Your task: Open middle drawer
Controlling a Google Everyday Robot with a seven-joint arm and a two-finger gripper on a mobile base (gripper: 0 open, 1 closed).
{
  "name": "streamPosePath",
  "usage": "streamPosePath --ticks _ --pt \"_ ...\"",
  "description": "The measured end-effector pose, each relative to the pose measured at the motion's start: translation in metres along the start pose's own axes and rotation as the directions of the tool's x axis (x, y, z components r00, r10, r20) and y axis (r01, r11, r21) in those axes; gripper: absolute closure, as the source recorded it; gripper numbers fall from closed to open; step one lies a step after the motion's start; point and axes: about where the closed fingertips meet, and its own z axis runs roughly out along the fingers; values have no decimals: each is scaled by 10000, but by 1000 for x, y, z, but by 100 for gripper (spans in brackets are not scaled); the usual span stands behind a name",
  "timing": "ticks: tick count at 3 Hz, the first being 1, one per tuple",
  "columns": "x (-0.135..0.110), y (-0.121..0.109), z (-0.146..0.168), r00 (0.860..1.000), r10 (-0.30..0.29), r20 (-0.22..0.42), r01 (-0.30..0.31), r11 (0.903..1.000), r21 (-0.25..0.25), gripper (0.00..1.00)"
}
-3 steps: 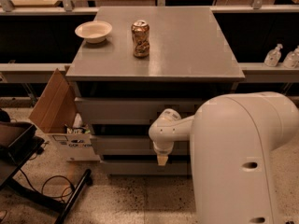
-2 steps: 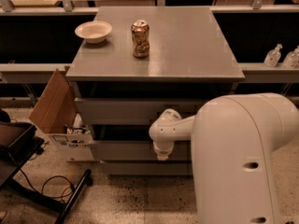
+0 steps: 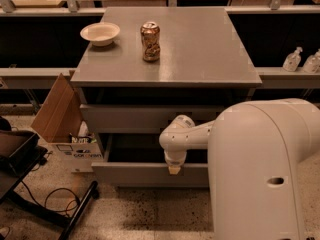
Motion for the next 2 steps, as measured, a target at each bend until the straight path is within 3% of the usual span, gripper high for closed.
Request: streamPosePath --ticks 1,2 --pt "0 0 -3 10000 1 1 -1 10000 0 100" --pt "10 28 -14 9999 139 42 -138 9994 -332 100"
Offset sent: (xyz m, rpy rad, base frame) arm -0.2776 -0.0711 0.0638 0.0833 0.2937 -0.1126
